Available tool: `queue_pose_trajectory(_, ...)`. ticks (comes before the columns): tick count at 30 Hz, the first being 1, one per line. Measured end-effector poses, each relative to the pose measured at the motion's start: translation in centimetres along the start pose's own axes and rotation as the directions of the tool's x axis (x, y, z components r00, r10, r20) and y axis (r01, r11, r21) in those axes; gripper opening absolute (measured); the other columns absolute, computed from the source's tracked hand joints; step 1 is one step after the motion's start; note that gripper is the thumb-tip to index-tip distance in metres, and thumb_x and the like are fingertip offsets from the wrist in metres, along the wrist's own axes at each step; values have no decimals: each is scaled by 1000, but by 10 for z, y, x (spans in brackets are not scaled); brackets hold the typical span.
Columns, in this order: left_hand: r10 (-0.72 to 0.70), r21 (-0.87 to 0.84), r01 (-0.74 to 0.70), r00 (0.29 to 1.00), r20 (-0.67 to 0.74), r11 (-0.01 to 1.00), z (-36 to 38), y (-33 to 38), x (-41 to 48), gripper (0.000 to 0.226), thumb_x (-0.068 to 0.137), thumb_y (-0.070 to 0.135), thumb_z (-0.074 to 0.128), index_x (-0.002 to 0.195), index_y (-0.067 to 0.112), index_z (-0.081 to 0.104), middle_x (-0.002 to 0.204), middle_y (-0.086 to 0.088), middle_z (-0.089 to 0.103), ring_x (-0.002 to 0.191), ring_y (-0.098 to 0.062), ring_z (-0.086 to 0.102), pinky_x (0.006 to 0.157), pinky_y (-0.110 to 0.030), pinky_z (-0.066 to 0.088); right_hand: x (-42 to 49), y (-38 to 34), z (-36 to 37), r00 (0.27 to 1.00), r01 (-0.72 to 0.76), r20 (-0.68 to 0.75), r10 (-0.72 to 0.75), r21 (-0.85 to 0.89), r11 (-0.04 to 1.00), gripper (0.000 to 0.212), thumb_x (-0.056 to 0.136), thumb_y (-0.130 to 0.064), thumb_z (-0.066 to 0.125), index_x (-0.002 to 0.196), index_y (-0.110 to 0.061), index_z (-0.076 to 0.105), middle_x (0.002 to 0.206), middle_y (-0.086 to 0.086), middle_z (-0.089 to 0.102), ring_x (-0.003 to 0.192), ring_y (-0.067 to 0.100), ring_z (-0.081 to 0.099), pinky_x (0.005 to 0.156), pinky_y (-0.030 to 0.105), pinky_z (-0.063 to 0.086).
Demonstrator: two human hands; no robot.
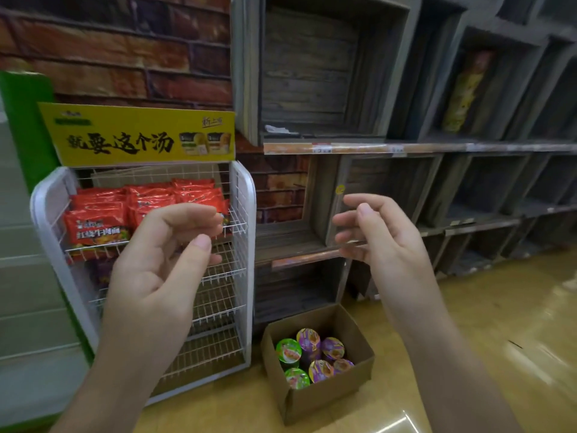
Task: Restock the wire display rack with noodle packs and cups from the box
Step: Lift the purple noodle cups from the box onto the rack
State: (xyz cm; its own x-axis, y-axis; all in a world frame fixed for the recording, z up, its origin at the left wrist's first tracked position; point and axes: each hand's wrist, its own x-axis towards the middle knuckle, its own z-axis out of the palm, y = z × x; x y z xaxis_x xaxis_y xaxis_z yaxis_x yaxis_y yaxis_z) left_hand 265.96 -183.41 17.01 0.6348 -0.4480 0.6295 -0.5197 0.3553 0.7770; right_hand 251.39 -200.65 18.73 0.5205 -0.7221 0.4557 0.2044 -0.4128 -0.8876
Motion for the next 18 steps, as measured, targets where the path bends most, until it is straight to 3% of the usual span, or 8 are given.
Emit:
queue_pose_trajectory(2,-8,12,8,1000,10,1000,19,-2,-1,22,84,38,54,101,48,63,108,6,67,106,-17,63,87,-56,53,4,9,-17,1000,-16,-3,16,11,1000,22,102,-22,44,110,-24,64,94,-1,71,82,10,66,74,28,57)
queue_pose_trajectory(7,-15,33,14,1000,12,999,87,-9,1,23,87,17,50,105,23,63,103,6,67,102,-11,64,80,-28,57,28,38,-66,1000,-20,15,20,-6,1000,22,101,-23,43,111,-26,63,96,-2,71,85,11,67,75,27,58)
queue_pose_trajectory(18,-136,67,143,986,-97,987,241,-71,15,22,87,15,50,104,23,61,104,7,67,105,-9,63,78,-20,55,105,137,-162,975,-108,197,105,4,994,21,102,-21,44,109,-26,63,95,-2,71,81,10,66,74,29,57)
